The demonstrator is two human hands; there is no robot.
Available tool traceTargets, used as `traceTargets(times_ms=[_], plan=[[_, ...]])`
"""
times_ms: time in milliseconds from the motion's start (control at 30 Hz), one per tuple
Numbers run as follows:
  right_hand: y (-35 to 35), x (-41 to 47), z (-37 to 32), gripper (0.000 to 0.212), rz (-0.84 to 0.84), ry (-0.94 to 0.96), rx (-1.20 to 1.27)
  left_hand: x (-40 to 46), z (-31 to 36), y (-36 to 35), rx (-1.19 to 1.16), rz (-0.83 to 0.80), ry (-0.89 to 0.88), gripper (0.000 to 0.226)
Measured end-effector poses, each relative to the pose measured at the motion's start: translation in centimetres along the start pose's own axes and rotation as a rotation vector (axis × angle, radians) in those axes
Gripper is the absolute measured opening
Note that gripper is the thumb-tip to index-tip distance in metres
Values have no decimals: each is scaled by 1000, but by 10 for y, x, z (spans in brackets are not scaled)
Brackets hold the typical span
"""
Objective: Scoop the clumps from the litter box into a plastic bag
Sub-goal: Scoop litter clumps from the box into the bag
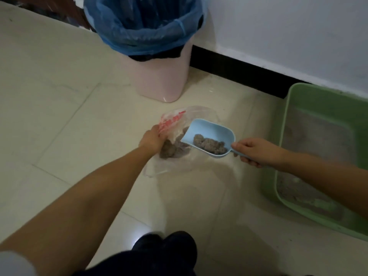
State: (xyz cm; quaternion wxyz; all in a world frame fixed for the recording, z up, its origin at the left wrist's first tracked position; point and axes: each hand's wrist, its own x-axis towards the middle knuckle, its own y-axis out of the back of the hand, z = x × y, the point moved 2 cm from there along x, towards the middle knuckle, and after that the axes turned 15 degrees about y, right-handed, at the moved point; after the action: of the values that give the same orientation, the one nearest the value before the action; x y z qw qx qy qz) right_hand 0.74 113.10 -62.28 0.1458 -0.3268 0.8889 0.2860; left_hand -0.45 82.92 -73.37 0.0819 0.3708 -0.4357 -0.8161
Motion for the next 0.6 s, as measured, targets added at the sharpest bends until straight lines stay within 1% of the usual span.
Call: traceTargets(times_ms=[33,100,200,333,467,600], plan=[[-11,10,-2,38,-7,-9,-18,2,1,3,-56,27,-27,37],[-25,28,-7,39,-24,-30,-74,5,3,7,-155,90,-62,27],[-33,46,-19,43,-85,-54,-190,5,3,5,-206,117,-87,27],[-16,65,-54,41,-173,-94,-377,2,-3,2,-244,125,-62,28],[-4,78,-87,39,-295,-139,-565,-1,-5,3,-236,116,-53,28],[-4,82,-108,43,-372,-127,-819,-6,-4,11,-165,119,-53,28]])
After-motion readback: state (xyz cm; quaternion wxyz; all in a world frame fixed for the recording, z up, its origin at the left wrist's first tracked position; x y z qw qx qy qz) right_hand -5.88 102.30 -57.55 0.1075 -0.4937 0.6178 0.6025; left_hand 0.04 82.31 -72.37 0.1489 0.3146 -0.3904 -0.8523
